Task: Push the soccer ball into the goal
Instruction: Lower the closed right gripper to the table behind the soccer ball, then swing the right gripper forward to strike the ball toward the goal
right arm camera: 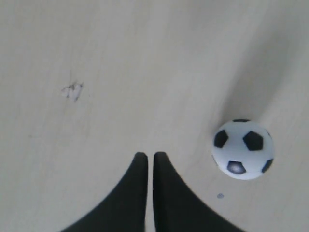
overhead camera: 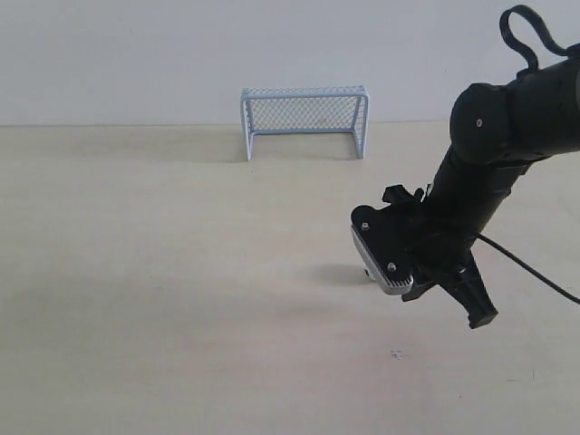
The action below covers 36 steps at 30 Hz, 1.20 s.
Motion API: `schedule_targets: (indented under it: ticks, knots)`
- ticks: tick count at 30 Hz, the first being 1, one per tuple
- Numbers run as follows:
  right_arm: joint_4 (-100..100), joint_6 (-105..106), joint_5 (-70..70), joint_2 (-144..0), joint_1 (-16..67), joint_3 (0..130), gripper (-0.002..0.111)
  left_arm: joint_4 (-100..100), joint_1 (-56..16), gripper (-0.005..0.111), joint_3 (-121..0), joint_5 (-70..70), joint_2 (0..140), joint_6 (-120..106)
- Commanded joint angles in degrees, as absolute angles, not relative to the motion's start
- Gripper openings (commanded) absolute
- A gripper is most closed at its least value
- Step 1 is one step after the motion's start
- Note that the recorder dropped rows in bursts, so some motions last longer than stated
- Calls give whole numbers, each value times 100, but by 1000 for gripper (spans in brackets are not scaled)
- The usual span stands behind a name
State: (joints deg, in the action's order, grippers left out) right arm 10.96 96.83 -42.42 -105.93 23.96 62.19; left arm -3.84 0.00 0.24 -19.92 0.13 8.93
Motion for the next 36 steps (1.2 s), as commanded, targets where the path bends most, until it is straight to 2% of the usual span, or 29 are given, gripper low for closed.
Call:
schedule_targets:
  ticks: [1,18,29,32,34,36]
  knots:
    - [1113,9786,-4207,-10578,2396,6261,0,-358,11,6,0,-1948,0,947]
    - [1168,9776,-4052,-10851,2396,6261,0,-358,11,6,0,-1948,0,947]
    - [1165,9671,-4979,-10931,2396,6452,0,-358,11,6,0,-1948,0,947]
    - [1099,9834,-4045,-11240,2396,7038,0,-358,11,6,0,-1948,0,947]
    - [1311,10099,-2487,-11470,2451,7755,0,-358,11,6,0,-1948,0,947]
    - [1973,9417,-1374,-11469,2451,8210,0,-358,11,6,0,-1948,0,947]
